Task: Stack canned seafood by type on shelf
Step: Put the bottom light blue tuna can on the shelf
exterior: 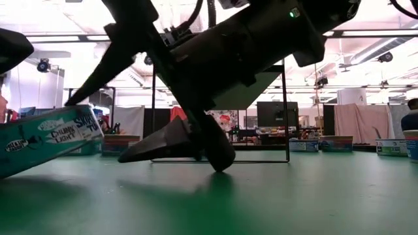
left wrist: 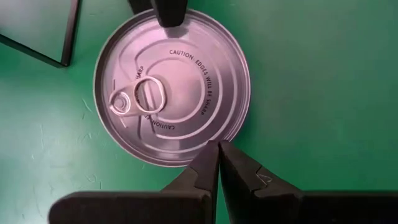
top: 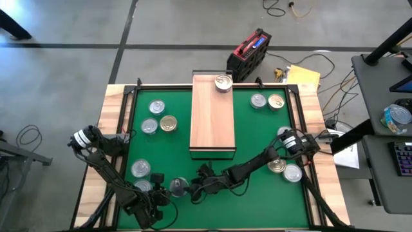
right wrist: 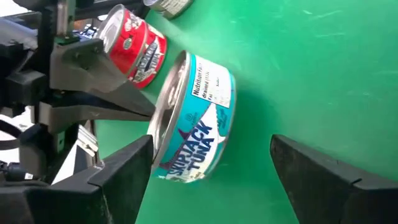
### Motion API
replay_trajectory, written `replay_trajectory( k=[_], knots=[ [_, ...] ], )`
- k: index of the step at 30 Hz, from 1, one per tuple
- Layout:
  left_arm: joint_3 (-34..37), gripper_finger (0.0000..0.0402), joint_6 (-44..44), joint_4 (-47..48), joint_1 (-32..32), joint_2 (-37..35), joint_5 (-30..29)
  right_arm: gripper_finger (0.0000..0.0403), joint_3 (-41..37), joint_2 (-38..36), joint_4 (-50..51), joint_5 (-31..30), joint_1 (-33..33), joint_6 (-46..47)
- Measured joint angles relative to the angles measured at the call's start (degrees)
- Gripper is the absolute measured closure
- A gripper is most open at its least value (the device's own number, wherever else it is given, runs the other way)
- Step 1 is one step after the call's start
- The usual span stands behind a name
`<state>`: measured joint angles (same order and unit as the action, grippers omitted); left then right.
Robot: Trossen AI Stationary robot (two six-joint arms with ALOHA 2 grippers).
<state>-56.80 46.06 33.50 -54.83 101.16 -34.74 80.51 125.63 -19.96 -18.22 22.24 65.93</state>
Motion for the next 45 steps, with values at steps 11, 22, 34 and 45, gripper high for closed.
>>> replay_trajectory(
  k=[11, 22, 34, 45],
  knots=[
    [0.09, 0.0401, -0.57, -0.44, 0.02, 0.07, -0.14, 0.0111, 6.56, 3.78, 0.34, 1.06, -0.13, -4.76],
    [0.09, 0.0401, -0.81, -0.93, 0.02, 0.07, -0.46, 0.0227, 8.35, 3.93, 3.36, 0.62, -0.74, -7.43],
    [-0.5, 0.0401, -0.82, -0.7, -0.28, 0.05, -2.06, 0.0272, 8.35, 3.87, 3.43, 0.82, -1.27, -11.24],
    [-7.93, 0.0401, -5.54, 0.16, -5.88, -1.78, -2.2, 0.0272, 8.33, -1.56, 13.25, 3.88, 0.27, -11.78]
  ],
)
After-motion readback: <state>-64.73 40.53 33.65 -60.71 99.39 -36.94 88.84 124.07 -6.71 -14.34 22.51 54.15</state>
